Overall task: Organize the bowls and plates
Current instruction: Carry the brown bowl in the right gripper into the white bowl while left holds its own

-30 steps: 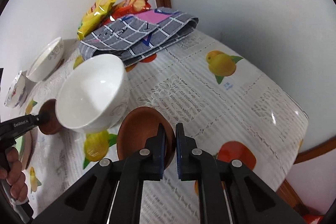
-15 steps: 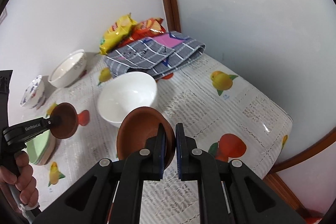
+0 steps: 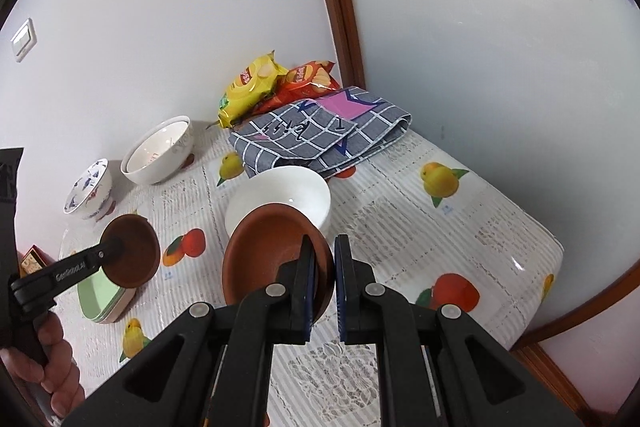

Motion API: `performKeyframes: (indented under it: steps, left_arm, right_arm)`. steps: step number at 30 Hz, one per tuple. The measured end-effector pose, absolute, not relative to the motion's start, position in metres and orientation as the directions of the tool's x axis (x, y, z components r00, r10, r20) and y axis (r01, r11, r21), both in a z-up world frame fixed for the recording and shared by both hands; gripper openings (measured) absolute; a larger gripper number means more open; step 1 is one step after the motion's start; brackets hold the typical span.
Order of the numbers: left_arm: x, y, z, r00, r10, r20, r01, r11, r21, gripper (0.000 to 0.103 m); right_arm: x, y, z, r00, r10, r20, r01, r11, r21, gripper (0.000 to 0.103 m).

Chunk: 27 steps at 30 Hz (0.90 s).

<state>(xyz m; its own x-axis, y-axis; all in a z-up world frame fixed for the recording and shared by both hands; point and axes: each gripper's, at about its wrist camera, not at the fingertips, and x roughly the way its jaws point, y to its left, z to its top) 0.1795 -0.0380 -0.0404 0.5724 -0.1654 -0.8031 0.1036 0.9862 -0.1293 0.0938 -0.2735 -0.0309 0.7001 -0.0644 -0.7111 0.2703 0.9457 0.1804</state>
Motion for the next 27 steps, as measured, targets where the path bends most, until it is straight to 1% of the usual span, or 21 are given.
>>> performKeyframes:
  steps: [11,27]
  left_arm:
    - [0.169,-0.04,-0.032,0.597,-0.123,-0.793,0.1,0.992,-0.079,0.008]
    - [0.188,-0.041,-0.041,0.585,-0.116,-0.802,0.096,0.993,-0.073,0.008]
  right_arm:
    - [0.122,-0.27,-0.04,0.698,0.009,-0.716,0.206,0.955,0.214,0.009]
    - [0.167,-0.275,-0.059,0.666,0.021,-0.745,0.178,0.966,0.187,0.009]
